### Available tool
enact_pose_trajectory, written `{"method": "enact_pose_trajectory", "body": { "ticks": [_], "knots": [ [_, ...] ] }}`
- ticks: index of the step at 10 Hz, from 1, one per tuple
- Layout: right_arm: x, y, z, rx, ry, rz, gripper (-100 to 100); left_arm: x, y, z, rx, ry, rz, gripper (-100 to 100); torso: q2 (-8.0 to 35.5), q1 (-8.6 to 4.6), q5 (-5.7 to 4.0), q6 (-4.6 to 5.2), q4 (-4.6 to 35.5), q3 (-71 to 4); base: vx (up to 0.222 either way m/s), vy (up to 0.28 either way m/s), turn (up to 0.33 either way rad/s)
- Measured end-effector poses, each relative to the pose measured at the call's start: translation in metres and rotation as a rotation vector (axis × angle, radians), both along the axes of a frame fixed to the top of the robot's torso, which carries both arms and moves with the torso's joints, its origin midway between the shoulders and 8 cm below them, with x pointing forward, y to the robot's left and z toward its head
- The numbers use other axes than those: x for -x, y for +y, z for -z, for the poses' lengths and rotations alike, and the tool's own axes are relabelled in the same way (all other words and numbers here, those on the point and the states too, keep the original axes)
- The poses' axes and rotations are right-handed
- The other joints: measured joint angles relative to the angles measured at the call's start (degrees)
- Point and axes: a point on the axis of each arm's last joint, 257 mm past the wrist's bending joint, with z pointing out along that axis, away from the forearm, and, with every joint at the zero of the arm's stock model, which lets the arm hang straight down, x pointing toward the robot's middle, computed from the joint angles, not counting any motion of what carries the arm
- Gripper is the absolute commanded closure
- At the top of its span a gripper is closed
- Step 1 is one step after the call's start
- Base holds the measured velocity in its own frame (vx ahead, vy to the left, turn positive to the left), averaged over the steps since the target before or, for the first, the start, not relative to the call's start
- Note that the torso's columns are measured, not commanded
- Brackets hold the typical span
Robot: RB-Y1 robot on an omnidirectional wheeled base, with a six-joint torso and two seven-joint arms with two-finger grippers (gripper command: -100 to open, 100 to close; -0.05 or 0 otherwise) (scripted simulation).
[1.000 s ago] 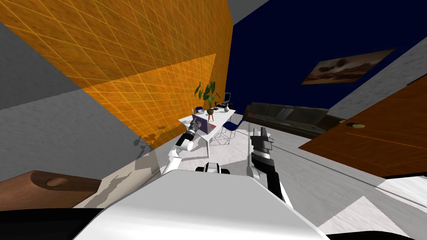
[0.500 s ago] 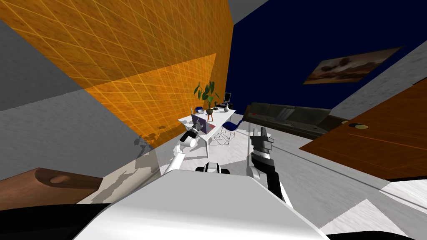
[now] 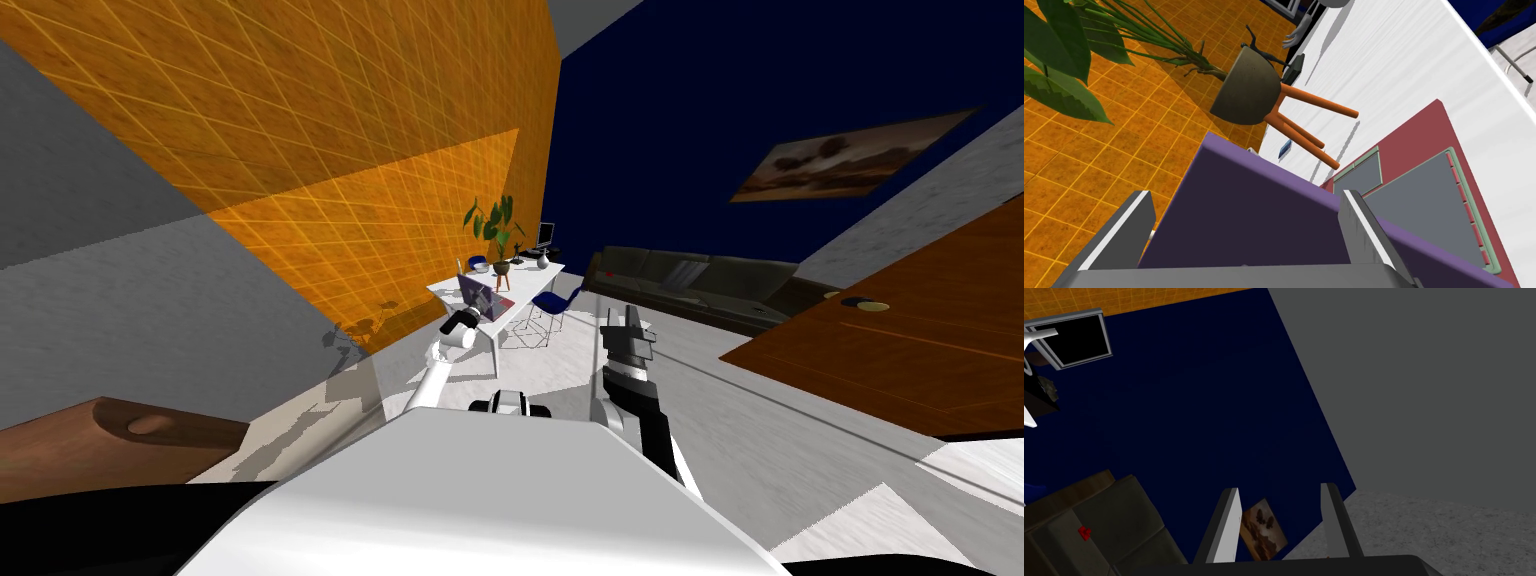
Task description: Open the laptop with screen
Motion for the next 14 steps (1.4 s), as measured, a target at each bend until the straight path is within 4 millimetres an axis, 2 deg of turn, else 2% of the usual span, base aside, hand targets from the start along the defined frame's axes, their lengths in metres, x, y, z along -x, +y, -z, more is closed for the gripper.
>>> {"method": "enact_pose_trajectory", "body": {
  "ticks": [1,3,4,8,14],
  "knots": [
    [0.000,0.000,0.000,0.000,0.000,0.000,0,-0.002,-0.007,0.001,0.019,0.012,0.009,-100,-0.01,0.05,0.02,0.00,0.00,-0.01,0.000,-0.010,-0.001],
    [0.000,0.000,0.000,0.000,0.000,0.000,0,-0.003,-0.008,-0.002,0.020,0.013,0.010,-100,-0.25,-0.01,0.00,-0.01,-0.06,-0.14,0.073,-0.022,0.003],
    [0.000,0.000,0.000,0.000,0.000,0.000,0,-0.003,-0.008,-0.003,0.020,0.014,0.010,100,-0.10,0.01,0.00,0.00,-0.05,-0.08,0.012,0.000,0.012],
    [0.000,0.000,0.000,0.000,0.000,0.000,0,-0.004,-0.004,-0.011,-0.008,0.031,0.016,100,-0.19,-0.18,-0.05,0.10,-0.09,-0.12,0.042,-0.043,0.021],
    [0.000,0.000,0.000,0.000,0.000,0.000,0,-0.002,0.001,-0.011,-0.060,0.102,0.029,100,-0.18,-0.05,0.01,0.10,-0.15,-0.11,0.037,-0.036,0.008]
  ]
}}
